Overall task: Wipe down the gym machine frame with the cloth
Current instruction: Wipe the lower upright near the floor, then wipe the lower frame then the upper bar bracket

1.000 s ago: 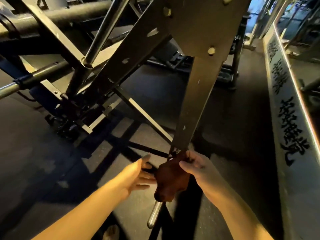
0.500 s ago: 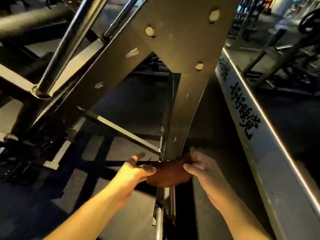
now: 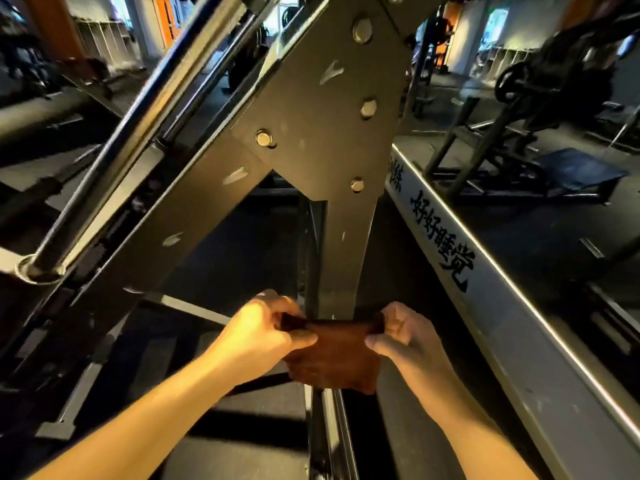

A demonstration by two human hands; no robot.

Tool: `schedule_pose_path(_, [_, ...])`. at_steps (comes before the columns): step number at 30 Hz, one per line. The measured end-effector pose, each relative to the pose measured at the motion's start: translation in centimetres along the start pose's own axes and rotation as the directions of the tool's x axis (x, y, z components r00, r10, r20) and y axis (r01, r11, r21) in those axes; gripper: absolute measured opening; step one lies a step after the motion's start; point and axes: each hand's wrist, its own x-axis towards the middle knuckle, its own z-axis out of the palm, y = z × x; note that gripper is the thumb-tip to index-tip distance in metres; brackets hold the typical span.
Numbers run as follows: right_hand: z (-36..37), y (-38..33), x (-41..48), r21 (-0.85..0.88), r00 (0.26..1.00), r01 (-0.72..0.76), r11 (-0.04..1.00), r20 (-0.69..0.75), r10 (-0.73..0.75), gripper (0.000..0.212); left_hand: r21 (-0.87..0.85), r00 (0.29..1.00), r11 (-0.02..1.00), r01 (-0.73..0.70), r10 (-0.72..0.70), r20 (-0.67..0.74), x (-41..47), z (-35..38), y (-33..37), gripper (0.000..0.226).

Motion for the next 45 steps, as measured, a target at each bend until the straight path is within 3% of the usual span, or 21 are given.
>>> schedule_pose_path(2, [-0.4,-0.8,0.9,0.080,0.998,-0.056,0.995,0.008,0.055,0.053,-0.015,0.999,0.999,-0.049,0.049,-0.014,0.8,-0.8,1.0,0.021])
schedule_pose_path(3, [-0.7,-1.3,1.4,0.061,0.997,-0.073,0.996,0.031,0.071,0.054,-0.016,0.998,0.997,-0.070,0.070,-0.007,1.2,-1.0,1.6,0.020])
schedule_pose_path(6, [-1.6,-2.2,2.4,-0.173,0.990,-0.077,0.982,0.101,0.095,0.031,0.041,0.995,0.995,-0.090,0.091,-0.029,2.2,-1.0,3.3,0.018])
schedule_pose_path(9, [-1.7,-1.7,3.1,-0.343,0.990,-0.099,0.934,0.056,0.126,0.025,0.077,0.993,0.997,-0.024,0.033,-0.115,3.0,0.3,3.8,0.017])
schedule_pose_path(11, [-1.3,-1.6,3.6,-0.394,0.990,-0.101,0.913,0.054,0.133,0.022,0.096,0.981,0.994,-0.050,0.067,-0.184,3.2,1.6,3.5,0.016])
schedule_pose_path(14, [-0.4,-1.6,4.0,-0.331,0.967,-0.175,0.927,0.118,0.224,0.021,0.228,0.955,0.961,-0.156,0.205,-0.213,3.1,2.6,3.4,0.014])
schedule_pose_path(17, [0.1,-1.6,4.6,-0.253,0.945,-0.309,0.917,0.029,0.327,0.021,0.479,0.868,0.839,-0.258,0.419,-0.266,2.6,3.3,3.4,0.015])
schedule_pose_path(19, [0.5,-2.1,4.8,-0.189,0.943,-0.332,0.924,-0.034,0.331,0.021,0.482,0.824,0.814,-0.325,0.493,-0.279,1.8,4.2,3.4,0.017])
schedule_pose_path(22, [0.8,-2.9,4.8,-0.031,0.947,-0.314,0.949,-0.079,0.311,0.025,0.406,0.816,0.821,-0.401,0.522,-0.248,1.0,5.4,2.8,0.023])
schedule_pose_path(25, [0.2,-3.6,4.5,0.219,0.932,-0.353,0.910,-0.006,0.363,0.028,0.393,0.804,0.795,-0.461,0.562,-0.195,1.0,5.0,2.8,0.034])
schedule_pose_path(27, [-0.4,-3.8,4.4,0.319,0.949,-0.313,0.894,0.071,0.307,0.029,0.415,0.795,0.763,-0.496,0.591,-0.138,0.9,4.4,3.2,0.039])
schedule_pose_path(29, [-0.9,-3.9,4.2,0.279,0.971,-0.238,0.930,0.089,0.222,0.029,0.357,0.813,0.791,-0.496,0.568,-0.129,0.9,3.8,3.7,0.030])
schedule_pose_path(32, [-1.6,-4.3,4.3,0.196,0.978,-0.195,0.961,0.116,0.175,0.022,0.191,0.847,0.880,-0.435,0.472,-0.243,1.3,2.3,4.2,0.025])
schedule_pose_path(33, [-1.9,-4.7,4.3,0.170,0.976,-0.178,0.969,0.156,0.152,0.021,0.148,0.875,0.904,-0.402,0.427,-0.228,1.5,1.6,4.4,0.032])
schedule_pose_path(35, [-2.5,-6.0,4.6,0.119,0.974,-0.104,0.987,0.215,0.077,0.020,0.010,0.961,0.962,-0.272,0.272,-0.041,1.9,-0.1,6.0,0.028])
schedule_pose_path(37, [-2.5,-7.0,5.1,0.089,0.994,0.012,0.996,0.103,-0.021,0.013,-0.069,0.979,0.977,-0.203,0.204,0.012,2.6,-1.0,7.3,0.015])
schedule_pose_path(40, [-1.2,-7.7,6.0,0.160,0.979,0.113,0.981,-0.186,-0.083,0.016,-0.136,0.976,0.974,-0.183,0.163,-0.146,3.2,-0.8,8.6,0.007])
schedule_pose_path(43, [0.3,-8.1,6.8,0.252,0.967,0.177,0.951,-0.224,-0.121,0.017,-0.252,0.955,0.948,-0.197,0.127,-0.269,3.3,-0.1,9.1,0.008])
schedule_pose_path(45, [0.7,-8.2,7.6,0.219,0.961,0.211,0.953,-0.227,-0.161,0.013,-0.196,0.937,0.952,-0.235,0.169,-0.305,3.1,-0.4,9.3,0.006])
